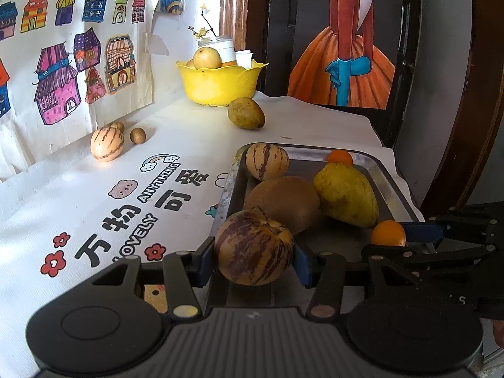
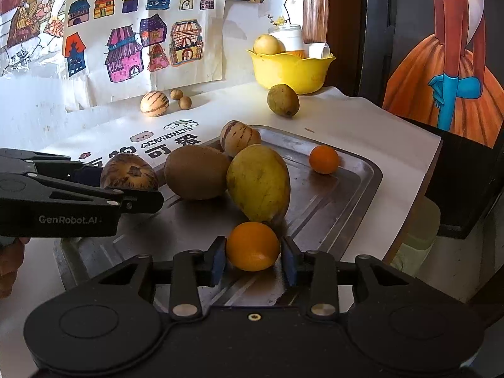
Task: Organize fruits
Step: 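Open the right tool to drop the orange while the left releases the pepino in the tray, then withdraw both open tools from the tray, then move the right tool to the yellow pear while the left tool approaches the brown kiwi, then grasp the yellow pear with the right tool while the left tool grasps the brown kiwi, then carry the pear and the kiwi over the metal tray with both tools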
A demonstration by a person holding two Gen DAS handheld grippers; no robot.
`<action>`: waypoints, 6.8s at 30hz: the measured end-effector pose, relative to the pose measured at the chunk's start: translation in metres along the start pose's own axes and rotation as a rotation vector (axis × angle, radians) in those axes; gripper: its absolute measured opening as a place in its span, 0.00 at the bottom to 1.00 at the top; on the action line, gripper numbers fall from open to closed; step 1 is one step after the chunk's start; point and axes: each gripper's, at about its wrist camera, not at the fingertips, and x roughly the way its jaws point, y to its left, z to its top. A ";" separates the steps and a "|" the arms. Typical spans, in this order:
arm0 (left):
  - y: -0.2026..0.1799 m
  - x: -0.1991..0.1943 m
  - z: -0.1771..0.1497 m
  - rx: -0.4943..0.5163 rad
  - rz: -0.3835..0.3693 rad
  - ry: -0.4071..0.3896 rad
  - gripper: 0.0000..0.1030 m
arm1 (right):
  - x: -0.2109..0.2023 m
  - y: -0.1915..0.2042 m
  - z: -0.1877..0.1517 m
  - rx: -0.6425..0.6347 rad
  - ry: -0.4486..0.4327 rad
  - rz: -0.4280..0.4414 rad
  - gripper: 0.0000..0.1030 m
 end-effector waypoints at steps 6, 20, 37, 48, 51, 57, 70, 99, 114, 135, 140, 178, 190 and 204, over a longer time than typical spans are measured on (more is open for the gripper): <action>-0.001 0.000 0.000 0.006 0.002 0.000 0.54 | -0.002 0.002 -0.003 -0.011 -0.008 -0.013 0.41; 0.013 -0.022 -0.003 -0.086 -0.027 -0.024 0.75 | -0.029 0.006 -0.008 0.010 -0.062 -0.032 0.63; 0.030 -0.076 -0.024 -0.135 -0.019 -0.030 1.00 | -0.091 0.024 -0.029 0.129 -0.061 0.015 0.99; 0.052 -0.094 -0.038 -0.130 0.004 0.014 1.00 | -0.092 0.061 -0.037 0.041 0.064 0.053 0.99; 0.063 -0.097 -0.038 -0.106 0.029 0.024 1.00 | -0.092 0.066 -0.036 0.050 0.076 0.055 0.99; 0.083 -0.098 -0.035 -0.095 0.087 0.036 1.00 | -0.090 0.062 -0.024 0.129 0.115 0.105 0.99; 0.105 -0.081 -0.002 0.036 0.189 0.037 1.00 | -0.079 0.021 0.064 0.253 0.117 0.227 0.99; 0.150 0.025 0.095 0.002 0.244 -0.057 1.00 | 0.119 -0.044 0.247 0.163 0.174 0.318 0.99; 0.115 0.110 0.132 0.249 0.140 -0.078 1.00 | 0.193 -0.063 0.253 0.165 0.176 0.226 0.99; 0.143 0.191 0.157 0.133 0.122 0.179 0.88 | 0.255 -0.100 0.236 0.350 0.239 0.195 0.83; 0.138 0.204 0.156 0.145 0.149 0.222 0.77 | 0.258 -0.098 0.236 0.330 0.242 0.178 0.82; 0.116 0.183 0.145 -0.034 -0.001 0.182 0.28 | 0.249 -0.098 0.213 0.378 0.266 0.236 0.56; 0.110 0.158 0.137 -0.096 -0.016 0.116 0.28 | 0.234 -0.108 0.193 0.432 0.116 0.353 0.56; 0.099 0.116 0.135 -0.157 -0.041 0.034 0.28 | 0.149 -0.104 0.188 0.363 0.024 0.402 0.56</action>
